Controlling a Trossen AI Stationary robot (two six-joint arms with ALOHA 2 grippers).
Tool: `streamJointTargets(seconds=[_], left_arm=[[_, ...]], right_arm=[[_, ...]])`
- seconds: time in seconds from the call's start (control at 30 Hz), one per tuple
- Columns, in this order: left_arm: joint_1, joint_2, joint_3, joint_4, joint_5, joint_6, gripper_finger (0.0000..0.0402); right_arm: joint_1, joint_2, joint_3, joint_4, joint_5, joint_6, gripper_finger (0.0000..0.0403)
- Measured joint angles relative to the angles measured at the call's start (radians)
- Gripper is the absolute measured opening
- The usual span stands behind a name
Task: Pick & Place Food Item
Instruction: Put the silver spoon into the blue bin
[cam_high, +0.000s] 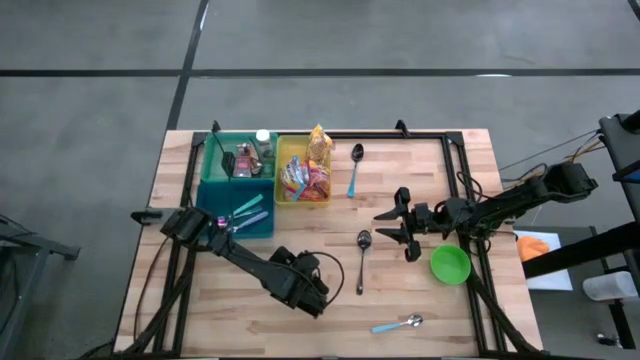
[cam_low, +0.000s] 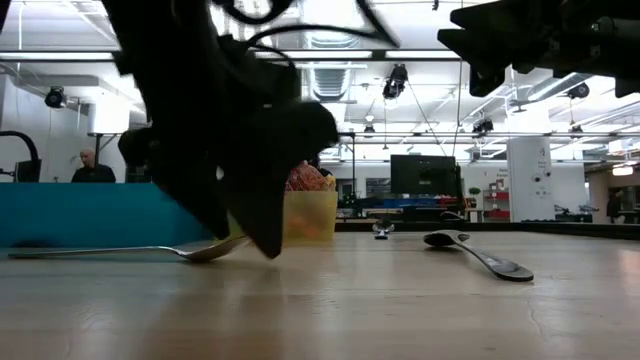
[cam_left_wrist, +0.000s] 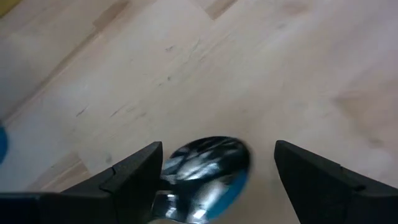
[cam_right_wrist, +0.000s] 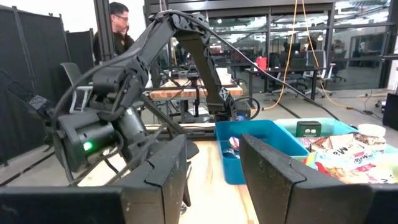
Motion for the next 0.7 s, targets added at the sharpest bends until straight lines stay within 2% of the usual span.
streamJointTargets(seconds=[0.2,0.3,0.7], left_arm=[[0.005,-0.001,-0.049,0.043,0.014,-0.031,0.0308],[0.005,-0.002,-0.051,0.048,0.021,-0.030,0.0289],[0.006,0.000,-0.054,0.035,0.032,-0.026,0.0112]], right_arm=[[0.000,0.000,0.000,0.000,0.000,-0.001,0.0147],[0.000,0.000,0.000,0.000,0.000,-0.003,0.0147],[0.000,0.000,0.000,0.000,0.000,-0.002,0.0147]])
